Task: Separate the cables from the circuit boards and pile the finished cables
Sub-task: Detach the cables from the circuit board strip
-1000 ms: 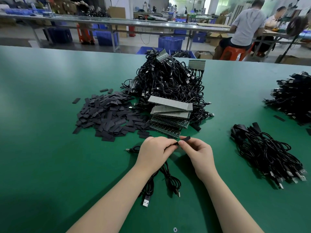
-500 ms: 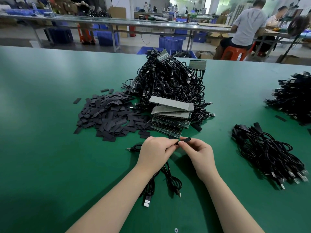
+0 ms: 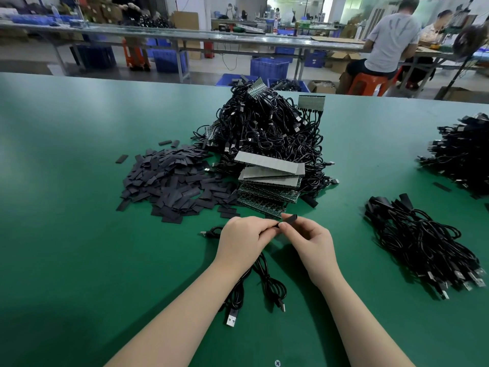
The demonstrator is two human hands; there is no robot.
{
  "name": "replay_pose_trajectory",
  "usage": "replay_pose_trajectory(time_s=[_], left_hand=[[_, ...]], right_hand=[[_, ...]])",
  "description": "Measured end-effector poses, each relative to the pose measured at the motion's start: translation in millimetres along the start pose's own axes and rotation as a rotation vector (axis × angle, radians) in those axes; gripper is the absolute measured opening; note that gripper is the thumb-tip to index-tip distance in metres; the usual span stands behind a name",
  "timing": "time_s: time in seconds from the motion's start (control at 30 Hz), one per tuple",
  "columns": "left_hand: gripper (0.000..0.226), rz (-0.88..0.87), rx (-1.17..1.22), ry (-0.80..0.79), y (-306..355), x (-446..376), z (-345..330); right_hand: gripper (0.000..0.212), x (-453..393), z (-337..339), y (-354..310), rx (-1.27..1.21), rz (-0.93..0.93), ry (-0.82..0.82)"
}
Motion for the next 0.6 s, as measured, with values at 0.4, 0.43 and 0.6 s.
replay_pose_trajectory(time_s=[0.4, 0.43, 0.6], left_hand=[[0.020, 0.153, 0.027, 0.012, -11, 1, -2], [0.022, 0.159, 0.031, 0.004, -12, 1, -2], [0.027, 0.197, 0.074, -0.030, -18, 1, -3]], right_hand=[[0.057, 4, -4, -6, 0.218, 0.169, 0.047], [0.057, 3, -4, -5, 0.209, 0.161, 0.045], [0.048, 3, -2, -2, 0.172, 0.119, 0.026]])
Point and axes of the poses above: each hand's wrist, its own x-axis away from the middle knuckle, its own z-axis out of the back of the hand, y = z × x, the point moved 5 cm from there along -x, towards the middle knuckle
